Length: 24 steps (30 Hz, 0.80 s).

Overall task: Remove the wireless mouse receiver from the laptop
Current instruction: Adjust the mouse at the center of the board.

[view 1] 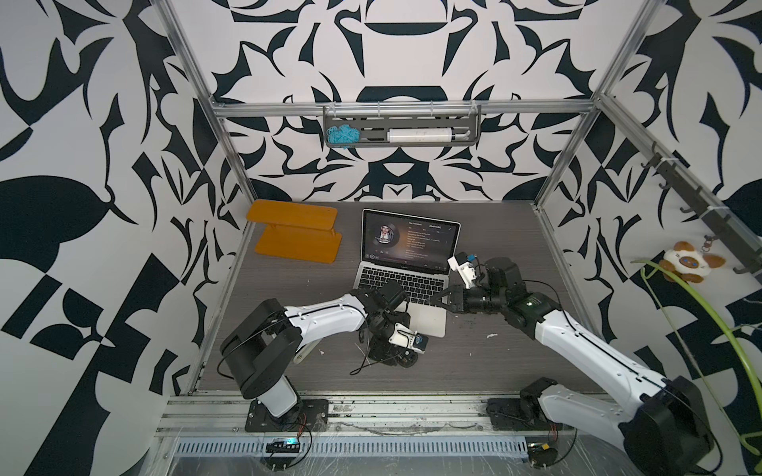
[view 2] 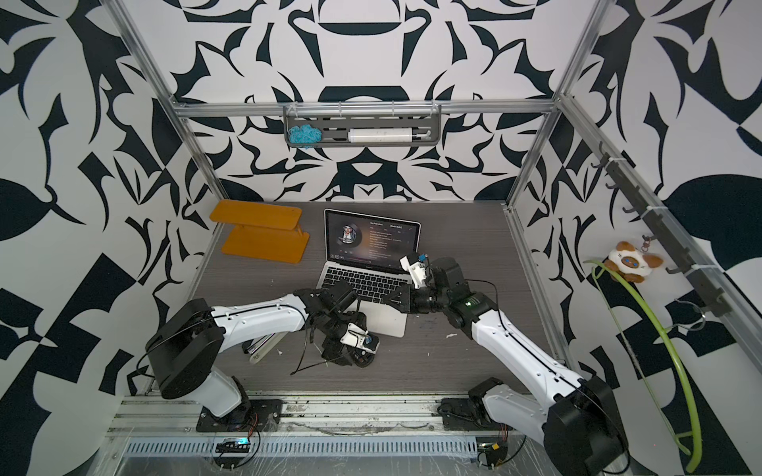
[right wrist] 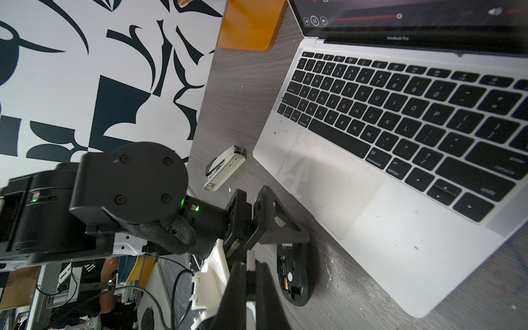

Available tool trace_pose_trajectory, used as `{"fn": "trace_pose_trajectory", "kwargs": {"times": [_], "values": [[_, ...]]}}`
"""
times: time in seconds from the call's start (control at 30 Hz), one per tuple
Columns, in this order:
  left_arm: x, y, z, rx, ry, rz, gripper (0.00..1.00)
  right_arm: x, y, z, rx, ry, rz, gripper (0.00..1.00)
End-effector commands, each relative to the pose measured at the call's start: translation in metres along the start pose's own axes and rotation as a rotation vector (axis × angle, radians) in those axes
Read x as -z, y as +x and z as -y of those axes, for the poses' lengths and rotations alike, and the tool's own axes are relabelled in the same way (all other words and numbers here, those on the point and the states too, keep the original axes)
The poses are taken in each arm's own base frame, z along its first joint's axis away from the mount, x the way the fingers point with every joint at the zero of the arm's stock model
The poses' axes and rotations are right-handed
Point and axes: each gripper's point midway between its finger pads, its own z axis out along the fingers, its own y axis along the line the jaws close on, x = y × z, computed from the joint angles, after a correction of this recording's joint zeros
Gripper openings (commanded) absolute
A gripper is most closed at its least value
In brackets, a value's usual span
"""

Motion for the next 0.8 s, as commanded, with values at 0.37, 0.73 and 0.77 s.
{"fn": "trace_pose_trajectory", "kwargs": {"times": [0.37,0.73,0.77], "values": [[-0.014,0.007,0.006,-0.001,0.077,-0.025,0.99,-0.005,-0.012,-0.010,0.030,-0.062,0.016,0.00],[-0.022,0.000,0.013,0.095,0.159,-0.009,0.71,0.005,-0.023,-0.014,0.041,-0.069,0.056,0.00],[-0.022,-0.001,0.013,0.112,0.160,-0.007,0.70,0.007,-0.025,-0.014,0.042,-0.069,0.064,0.00]]}}
